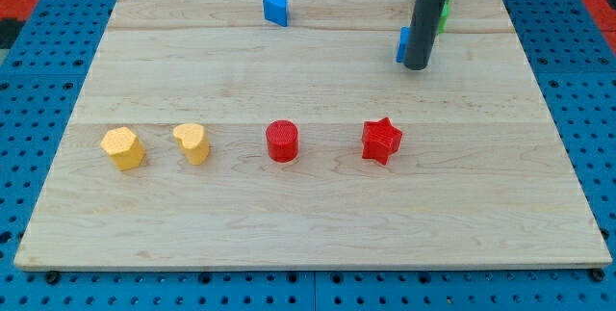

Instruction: Place the blue cube below the green circle

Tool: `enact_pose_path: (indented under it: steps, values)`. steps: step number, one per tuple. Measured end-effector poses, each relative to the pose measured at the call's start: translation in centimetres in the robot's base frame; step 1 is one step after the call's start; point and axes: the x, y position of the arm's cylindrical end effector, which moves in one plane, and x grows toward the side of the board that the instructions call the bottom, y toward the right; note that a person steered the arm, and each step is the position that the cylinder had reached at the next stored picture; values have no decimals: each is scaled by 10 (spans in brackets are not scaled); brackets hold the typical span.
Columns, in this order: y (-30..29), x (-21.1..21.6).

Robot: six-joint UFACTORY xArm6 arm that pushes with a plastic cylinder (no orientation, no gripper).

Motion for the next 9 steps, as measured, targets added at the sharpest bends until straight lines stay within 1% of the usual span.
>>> enact_pose_path:
  steps: [1,2,3,4,5,7,9]
  values:
    - [2,3]
    - [-10,35]
    - [-29,32]
    - [-56,21]
    - [-75,-15]
    - [-37,-22]
    - [-36,-22]
